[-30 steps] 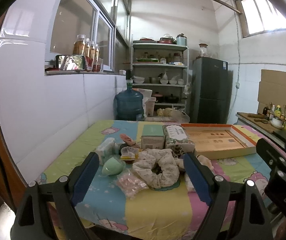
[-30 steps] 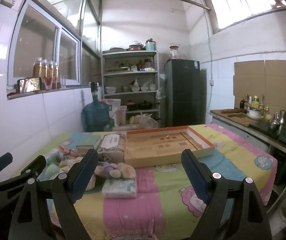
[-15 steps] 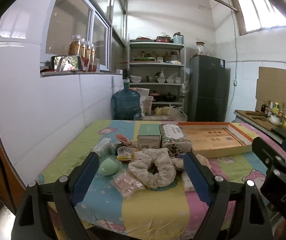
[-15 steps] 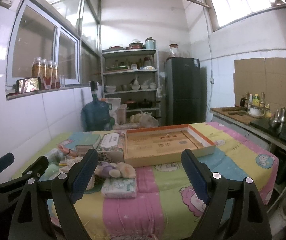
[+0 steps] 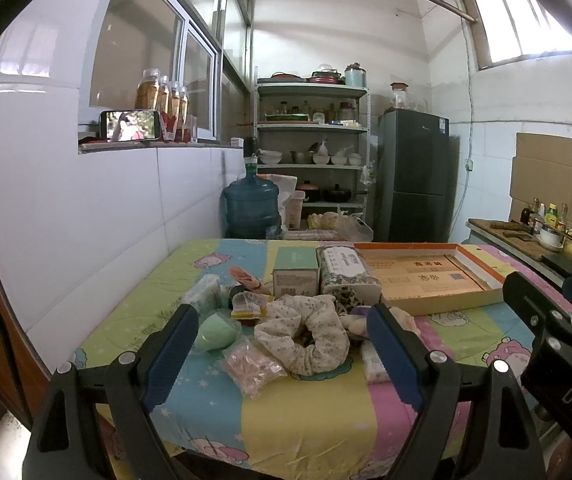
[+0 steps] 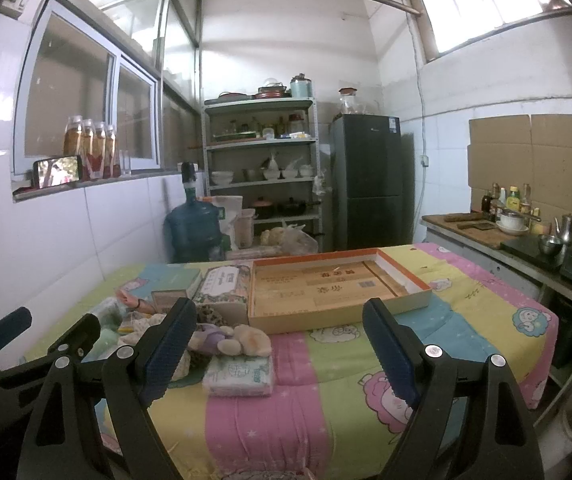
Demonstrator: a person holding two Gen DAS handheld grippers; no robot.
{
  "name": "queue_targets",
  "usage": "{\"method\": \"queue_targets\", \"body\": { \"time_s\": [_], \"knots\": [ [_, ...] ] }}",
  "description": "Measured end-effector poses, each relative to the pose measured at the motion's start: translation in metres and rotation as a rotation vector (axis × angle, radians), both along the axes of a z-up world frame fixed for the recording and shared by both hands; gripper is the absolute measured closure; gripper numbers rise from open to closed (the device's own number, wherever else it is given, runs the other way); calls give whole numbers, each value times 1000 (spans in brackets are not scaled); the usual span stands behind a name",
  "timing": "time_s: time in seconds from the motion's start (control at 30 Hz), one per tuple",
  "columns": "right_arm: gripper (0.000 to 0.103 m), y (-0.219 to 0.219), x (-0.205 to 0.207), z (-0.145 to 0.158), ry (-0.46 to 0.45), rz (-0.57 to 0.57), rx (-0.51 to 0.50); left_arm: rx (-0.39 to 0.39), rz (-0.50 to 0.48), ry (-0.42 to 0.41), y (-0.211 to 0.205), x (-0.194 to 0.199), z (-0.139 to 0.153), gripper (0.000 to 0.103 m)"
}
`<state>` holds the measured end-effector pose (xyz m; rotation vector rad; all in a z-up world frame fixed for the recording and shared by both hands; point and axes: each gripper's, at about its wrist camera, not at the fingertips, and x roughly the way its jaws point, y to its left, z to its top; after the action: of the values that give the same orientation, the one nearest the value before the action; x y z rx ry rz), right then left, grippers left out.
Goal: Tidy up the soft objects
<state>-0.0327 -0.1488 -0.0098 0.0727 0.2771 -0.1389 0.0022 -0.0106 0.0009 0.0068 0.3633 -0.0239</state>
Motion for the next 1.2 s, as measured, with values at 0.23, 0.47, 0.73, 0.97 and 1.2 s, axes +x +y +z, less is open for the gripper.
{"method": "queue_targets", "body": {
  "time_s": [0.23,0.47,0.73,0.97,1.2],
  "knots": [
    [16,0,1,-1,-2,2,-1,-9,1,-1,-2,-3,-2,16],
    [16,0,2,-1,-1,3,-1,-11,1,0,-1,-3,-1,16],
    [16,1,2,-1,0,3,0,-12,-3,5,2,-4,-1,16],
    [16,1,2,-2,0,3,0,-13,-2,5,2,-5,-1,16],
    [16,1,3,-1,2,4,0,-13,-2,5,3,-4,-1,16]
  ]
}}
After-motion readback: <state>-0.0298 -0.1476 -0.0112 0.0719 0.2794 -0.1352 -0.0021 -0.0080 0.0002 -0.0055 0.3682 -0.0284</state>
